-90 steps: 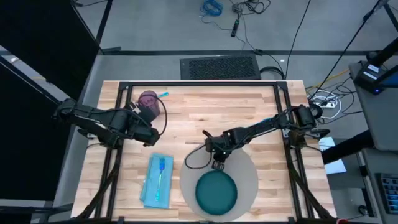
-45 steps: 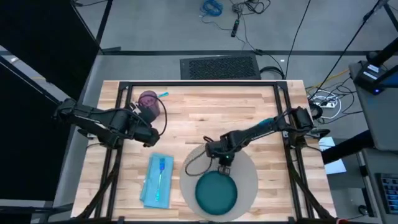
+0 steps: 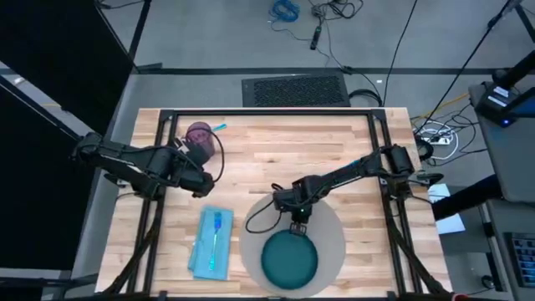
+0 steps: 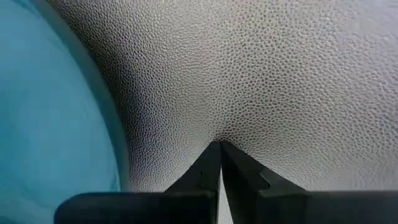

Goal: Set table place
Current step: Adjust the gray mat on the table

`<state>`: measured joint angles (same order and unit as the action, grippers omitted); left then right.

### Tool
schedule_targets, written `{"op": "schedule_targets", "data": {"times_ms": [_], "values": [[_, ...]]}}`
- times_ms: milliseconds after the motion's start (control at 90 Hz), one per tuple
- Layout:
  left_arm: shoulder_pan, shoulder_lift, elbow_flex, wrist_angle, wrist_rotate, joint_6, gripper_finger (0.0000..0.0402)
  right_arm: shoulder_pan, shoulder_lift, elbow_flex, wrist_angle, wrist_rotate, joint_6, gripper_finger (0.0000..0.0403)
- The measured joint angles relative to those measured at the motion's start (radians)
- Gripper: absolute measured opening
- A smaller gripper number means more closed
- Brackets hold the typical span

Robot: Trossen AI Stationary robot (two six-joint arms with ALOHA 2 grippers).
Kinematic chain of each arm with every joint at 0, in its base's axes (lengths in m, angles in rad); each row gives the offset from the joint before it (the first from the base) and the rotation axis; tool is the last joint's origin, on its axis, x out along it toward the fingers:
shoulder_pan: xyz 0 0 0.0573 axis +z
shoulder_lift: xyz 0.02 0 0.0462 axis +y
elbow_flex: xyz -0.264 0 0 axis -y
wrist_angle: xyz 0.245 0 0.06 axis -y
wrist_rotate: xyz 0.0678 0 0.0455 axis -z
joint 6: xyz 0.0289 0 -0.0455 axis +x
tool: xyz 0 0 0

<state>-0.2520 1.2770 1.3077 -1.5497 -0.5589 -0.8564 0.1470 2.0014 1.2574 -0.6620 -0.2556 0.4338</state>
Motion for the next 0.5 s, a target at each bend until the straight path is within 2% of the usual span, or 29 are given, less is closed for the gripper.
{"op": "schedule_targets", "data": {"times_ms": [500], "values": [[-0.002,0.0,0.0,0.0,0.006,-0.003,0.0,-0.083,0.007,0.044,0.064,0.051,-0.062,0.0]]}}
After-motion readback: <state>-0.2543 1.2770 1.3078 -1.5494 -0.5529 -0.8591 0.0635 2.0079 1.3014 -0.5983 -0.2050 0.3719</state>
